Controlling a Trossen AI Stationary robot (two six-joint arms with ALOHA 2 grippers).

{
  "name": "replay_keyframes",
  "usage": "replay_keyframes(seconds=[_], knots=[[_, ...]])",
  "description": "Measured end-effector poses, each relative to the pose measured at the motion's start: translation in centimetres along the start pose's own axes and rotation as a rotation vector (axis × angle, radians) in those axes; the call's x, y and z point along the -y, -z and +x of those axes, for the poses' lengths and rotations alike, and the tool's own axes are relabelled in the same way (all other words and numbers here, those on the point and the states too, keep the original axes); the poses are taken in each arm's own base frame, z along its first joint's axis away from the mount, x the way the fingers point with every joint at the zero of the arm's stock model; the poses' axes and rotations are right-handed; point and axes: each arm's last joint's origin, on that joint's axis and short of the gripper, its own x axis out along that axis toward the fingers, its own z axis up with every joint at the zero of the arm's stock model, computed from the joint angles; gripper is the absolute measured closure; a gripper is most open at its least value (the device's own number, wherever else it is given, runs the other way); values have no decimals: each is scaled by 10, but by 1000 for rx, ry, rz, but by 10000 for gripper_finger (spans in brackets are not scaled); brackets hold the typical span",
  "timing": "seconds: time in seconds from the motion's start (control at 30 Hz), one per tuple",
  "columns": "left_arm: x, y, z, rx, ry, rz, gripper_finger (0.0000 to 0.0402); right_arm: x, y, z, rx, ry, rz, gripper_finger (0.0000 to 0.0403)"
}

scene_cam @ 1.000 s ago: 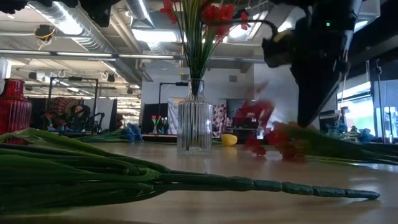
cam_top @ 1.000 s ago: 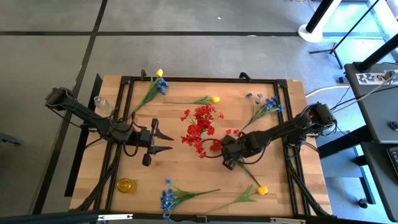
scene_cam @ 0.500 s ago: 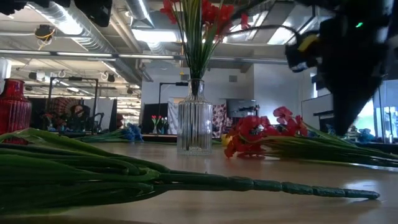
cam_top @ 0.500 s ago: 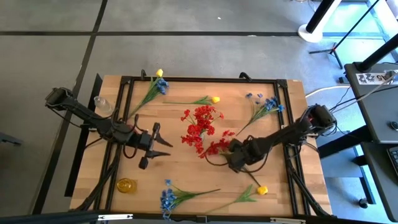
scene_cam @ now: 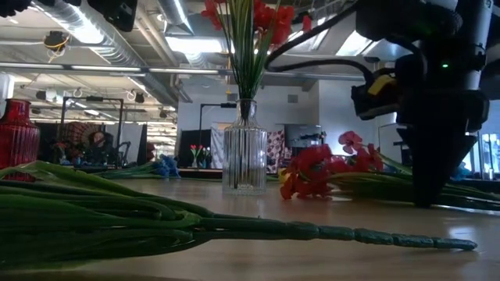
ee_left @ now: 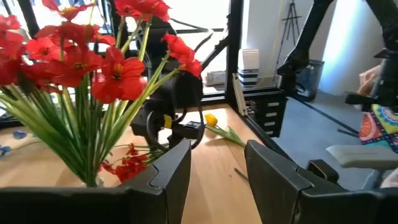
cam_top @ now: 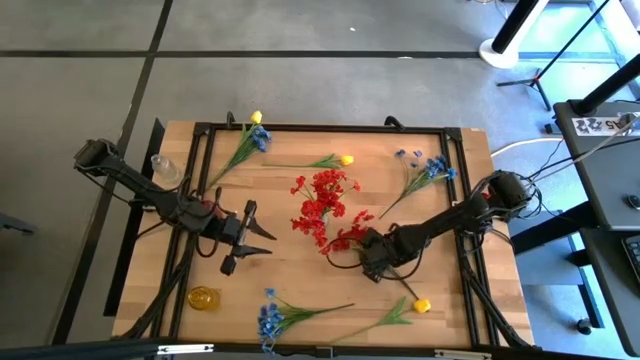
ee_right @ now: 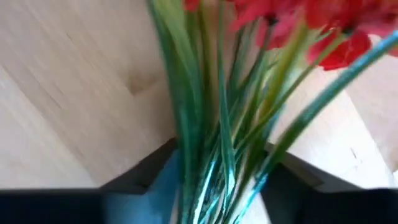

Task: Sort flowers into vase by color
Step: Put the red flower into the transparent vase

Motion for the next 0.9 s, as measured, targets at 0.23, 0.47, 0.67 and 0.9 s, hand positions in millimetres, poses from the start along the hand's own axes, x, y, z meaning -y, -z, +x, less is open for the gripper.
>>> replay_keyframes(seconds=[0.23, 0.47, 0.67, 0.9], knots=[[0, 4, 0, -40, -12, -38, 253, 0, -8, -20, 148, -16, -33, 384], [-2, 10, -1, -100, -48, -73, 253, 12, -10, -93, 461, -90, -96, 377], [-2, 10, -1, -98, -61, -90, 253, 14, 19, -126, 696, -176, -210, 384], [-8, 7, 1, -63, -129, -105, 253, 9, 45, -116, 882, -416, -348, 391]])
